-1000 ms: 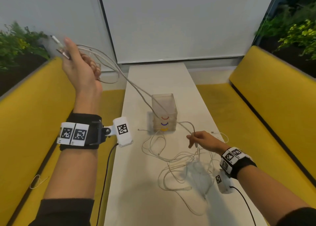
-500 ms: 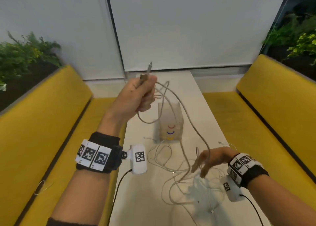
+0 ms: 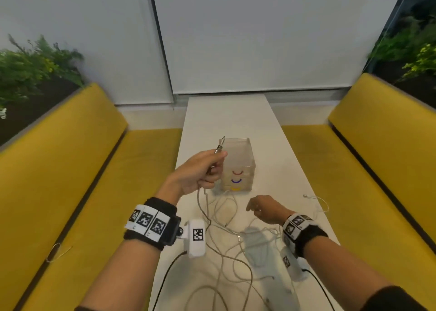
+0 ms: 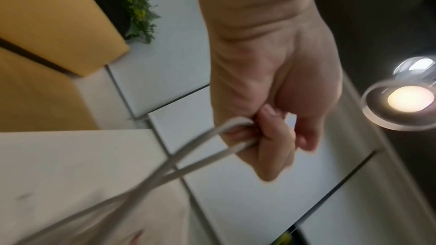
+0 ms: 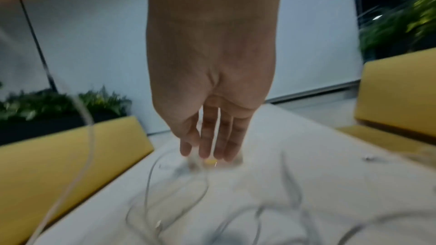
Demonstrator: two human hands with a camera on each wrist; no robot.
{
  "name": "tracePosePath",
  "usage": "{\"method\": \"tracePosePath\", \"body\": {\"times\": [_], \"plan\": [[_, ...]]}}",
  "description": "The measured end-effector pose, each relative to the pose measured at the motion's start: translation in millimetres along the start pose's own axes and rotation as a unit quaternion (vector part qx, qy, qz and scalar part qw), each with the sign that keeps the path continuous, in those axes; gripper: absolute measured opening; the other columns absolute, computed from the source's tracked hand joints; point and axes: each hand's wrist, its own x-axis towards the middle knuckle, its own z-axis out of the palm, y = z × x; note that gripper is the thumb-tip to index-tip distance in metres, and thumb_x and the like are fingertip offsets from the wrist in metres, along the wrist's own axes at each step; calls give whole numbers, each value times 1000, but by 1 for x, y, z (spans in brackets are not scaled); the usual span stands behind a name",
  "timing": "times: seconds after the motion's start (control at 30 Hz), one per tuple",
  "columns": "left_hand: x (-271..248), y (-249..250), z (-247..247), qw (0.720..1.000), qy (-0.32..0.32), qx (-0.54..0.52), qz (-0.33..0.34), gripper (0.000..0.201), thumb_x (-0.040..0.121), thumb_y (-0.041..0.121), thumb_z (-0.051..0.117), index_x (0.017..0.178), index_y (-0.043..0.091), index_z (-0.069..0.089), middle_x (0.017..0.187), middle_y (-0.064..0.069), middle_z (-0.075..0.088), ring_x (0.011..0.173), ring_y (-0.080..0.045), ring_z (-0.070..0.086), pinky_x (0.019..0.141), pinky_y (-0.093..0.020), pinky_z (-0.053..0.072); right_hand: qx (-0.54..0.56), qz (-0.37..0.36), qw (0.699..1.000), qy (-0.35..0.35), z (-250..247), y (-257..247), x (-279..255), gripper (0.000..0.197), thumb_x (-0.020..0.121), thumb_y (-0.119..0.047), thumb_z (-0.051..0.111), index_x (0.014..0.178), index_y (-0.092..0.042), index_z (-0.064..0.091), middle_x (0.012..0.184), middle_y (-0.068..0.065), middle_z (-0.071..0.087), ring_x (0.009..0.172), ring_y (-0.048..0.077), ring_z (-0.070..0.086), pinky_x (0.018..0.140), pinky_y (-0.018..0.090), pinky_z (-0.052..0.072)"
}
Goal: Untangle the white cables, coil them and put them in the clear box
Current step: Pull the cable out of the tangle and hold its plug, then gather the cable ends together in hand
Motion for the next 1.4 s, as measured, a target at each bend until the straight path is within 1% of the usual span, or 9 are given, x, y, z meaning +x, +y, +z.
{"method": "tracePosePath", "body": {"times": [0.17,0.3,0.37,0.57,0.7,0.83,1.0,1.17,1.4], "plan": [[14,-52,-2,993,26,-113,-29,24,99,27,39,78,20,49,59,0,16,45,-12,8,38,-16,12,3,-19,1000,-13,52,-24,41,47,93,1,40,135,-13,58,143,11,53,131,27,49,109,31,36],[14,-72,-3,995,50,-89,-6,22,106,31,40,103,16,55,55,2,18,43,-11,11,39,-20,13,-68,-43,996,-35,71,-32,60,45,102,-19,39,145,-13,47,157,10,37,138,29,43,113,34,33],[14,-78,-5,994,65,-85,0,24,108,34,37,107,14,52,54,2,22,43,-10,13,40,-21,12,-92,-44,994,-35,78,-33,66,43,103,-24,40,142,-12,51,151,13,45,132,31,48,109,34,37],[17,-85,-5,985,164,-49,8,43,105,44,44,72,17,42,56,0,28,46,-12,19,40,-24,17,-82,-12,997,2,99,-26,68,28,100,-16,45,118,-2,60,119,18,57,114,35,56,91,40,44],[16,-88,-4,976,219,-19,14,49,99,53,51,66,20,36,55,2,28,45,-12,21,41,-24,19,11,17,998,62,104,-16,60,24,96,-15,50,109,-3,66,111,18,65,109,34,57,86,35,42],[18,-87,-5,970,242,-20,12,40,100,44,56,73,21,37,57,8,29,49,-10,22,42,-22,20,258,46,936,237,65,-15,48,17,91,-25,65,93,-9,69,83,12,73,80,28,65,71,31,46],[19,-88,6,962,272,9,23,28,98,22,61,78,21,41,54,9,33,50,-11,27,44,-21,28,471,-45,841,261,-20,-43,15,26,97,-28,59,92,-3,64,74,10,67,63,27,66,66,40,58],[19,-61,45,963,255,-18,92,11,100,26,60,94,18,57,44,15,48,40,1,43,46,-17,34,498,-145,825,225,-64,-79,-19,24,100,-29,54,93,-7,62,70,18,56,58,23,54,53,32,53],[27,-41,73,956,258,-59,131,29,103,29,54,100,3,67,62,5,59,48,-3,54,45,-19,43,487,-143,825,248,-70,-91,-34,27,101,-28,50,94,-4,59,69,12,57,59,20,50,51,29,40]]}}
